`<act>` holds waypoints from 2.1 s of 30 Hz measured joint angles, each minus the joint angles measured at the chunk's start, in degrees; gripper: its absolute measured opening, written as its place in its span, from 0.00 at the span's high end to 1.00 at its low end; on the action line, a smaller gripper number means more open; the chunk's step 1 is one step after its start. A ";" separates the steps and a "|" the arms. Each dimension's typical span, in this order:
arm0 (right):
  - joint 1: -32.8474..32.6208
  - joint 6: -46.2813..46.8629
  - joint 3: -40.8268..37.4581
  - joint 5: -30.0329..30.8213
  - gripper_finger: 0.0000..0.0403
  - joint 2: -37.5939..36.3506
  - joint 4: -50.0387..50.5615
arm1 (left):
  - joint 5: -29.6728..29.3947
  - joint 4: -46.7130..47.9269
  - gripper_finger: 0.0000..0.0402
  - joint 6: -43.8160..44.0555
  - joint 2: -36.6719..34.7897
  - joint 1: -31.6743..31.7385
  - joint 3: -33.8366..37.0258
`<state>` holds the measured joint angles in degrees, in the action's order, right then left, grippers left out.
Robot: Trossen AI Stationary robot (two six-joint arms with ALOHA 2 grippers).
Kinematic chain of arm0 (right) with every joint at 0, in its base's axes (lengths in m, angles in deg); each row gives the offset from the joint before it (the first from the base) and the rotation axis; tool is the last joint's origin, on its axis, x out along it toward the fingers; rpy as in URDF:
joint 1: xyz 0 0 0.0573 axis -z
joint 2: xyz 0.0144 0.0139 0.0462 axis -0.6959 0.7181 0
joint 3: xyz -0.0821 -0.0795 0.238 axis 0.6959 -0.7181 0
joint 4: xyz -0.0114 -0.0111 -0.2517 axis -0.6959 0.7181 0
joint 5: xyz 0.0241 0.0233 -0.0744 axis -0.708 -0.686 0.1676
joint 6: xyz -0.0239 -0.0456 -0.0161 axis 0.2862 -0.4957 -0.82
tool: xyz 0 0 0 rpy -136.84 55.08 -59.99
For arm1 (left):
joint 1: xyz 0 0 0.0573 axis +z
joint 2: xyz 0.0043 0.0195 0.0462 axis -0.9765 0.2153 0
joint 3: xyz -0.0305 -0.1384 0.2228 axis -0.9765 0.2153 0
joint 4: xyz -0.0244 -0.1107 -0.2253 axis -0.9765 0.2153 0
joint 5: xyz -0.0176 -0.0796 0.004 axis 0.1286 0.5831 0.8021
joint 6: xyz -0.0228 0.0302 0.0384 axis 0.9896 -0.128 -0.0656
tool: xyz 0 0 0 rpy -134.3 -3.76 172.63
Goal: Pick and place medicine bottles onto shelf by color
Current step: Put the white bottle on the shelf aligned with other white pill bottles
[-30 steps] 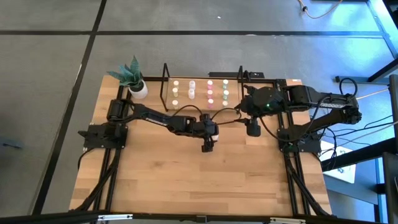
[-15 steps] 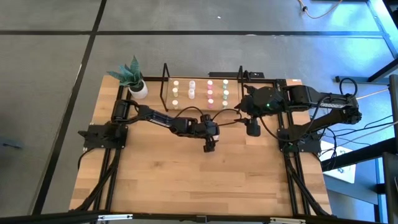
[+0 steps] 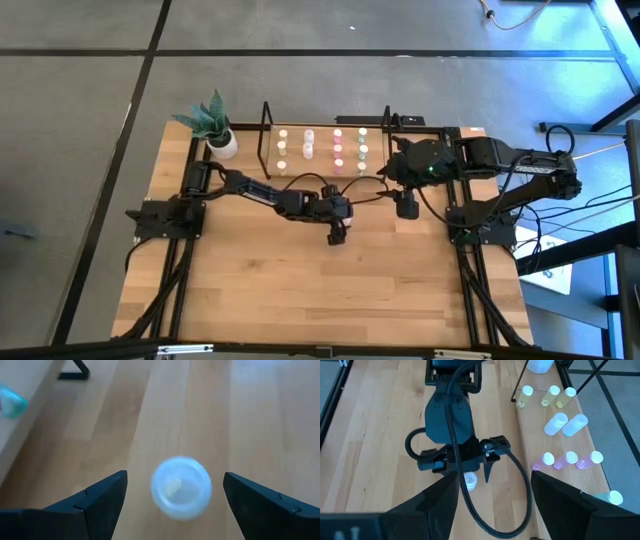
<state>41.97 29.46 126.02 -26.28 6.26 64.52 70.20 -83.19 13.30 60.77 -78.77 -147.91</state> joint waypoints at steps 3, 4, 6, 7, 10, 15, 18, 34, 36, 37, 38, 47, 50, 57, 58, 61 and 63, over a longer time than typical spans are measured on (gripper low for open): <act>0.00 0.11 0.00 0.00 0.38 0.00 -0.02 | -1.13 0.69 0.21 0.00 0.70 -0.03 0.13; 0.00 0.07 0.00 0.00 0.38 0.00 -0.02 | -1.16 0.57 0.22 0.00 0.73 -0.08 0.16; 0.00 0.03 0.00 0.00 0.38 0.02 0.00 | -1.36 -0.39 0.24 0.22 0.63 -0.22 0.01; 0.01 0.08 0.00 0.00 0.38 0.02 -0.02 | -1.40 -0.55 0.26 0.24 0.58 -0.32 -0.01; 0.00 0.02 0.00 0.00 0.38 0.02 -0.02 | -1.52 -0.52 0.32 0.23 0.60 -0.64 0.03; 0.00 0.07 0.00 0.00 0.38 0.02 -0.02 | -2.52 -0.71 0.46 0.31 0.60 -0.73 0.03; 0.02 0.10 0.00 0.00 0.38 0.02 -0.02 | -2.58 -1.05 0.56 0.33 0.60 -0.73 0.03; 0.02 0.11 0.00 0.00 0.38 0.02 -0.08 | -2.06 3.42 0.70 2.01 -5.37 -0.75 0.05; 0.00 0.04 0.00 0.00 0.38 0.02 -0.10 | -2.23 6.07 0.69 3.23 -7.64 -0.75 0.05; 0.02 0.02 0.00 0.00 0.38 0.02 -0.13 | -2.24 8.09 0.69 3.76 -9.01 -0.75 0.05; 0.02 0.06 0.00 0.00 0.38 0.02 -0.11 | -2.42 9.45 0.69 4.56 -10.29 -0.84 0.05; 0.01 0.02 0.00 0.00 0.38 0.02 -0.61 | -15.03 20.66 0.69 19.28 -22.42 -2.38 0.05; 0.02 0.11 0.00 0.02 0.38 0.02 -0.87 | -19.52 23.89 0.68 29.47 -24.75 -2.57 0.05; 0.00 0.05 0.00 0.00 0.38 0.02 -1.31 | -23.99 32.34 0.68 45.90 -25.69 -1.87 0.05; 0.01 0.02 0.00 0.00 0.38 0.02 -1.38 | -24.24 33.02 0.68 47.13 -25.69 -1.63 0.05; 0.02 0.13 0.00 0.00 0.38 0.02 -1.43 | -25.24 35.90 0.68 50.61 -25.69 -0.57 0.05; 0.02 0.02 0.00 0.00 0.38 0.02 -1.54 | -25.51 37.13 0.68 52.16 -25.69 0.60 0.05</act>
<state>41.99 29.48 126.02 -26.28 6.28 62.98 44.68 -46.06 65.45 35.08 -78.17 -147.86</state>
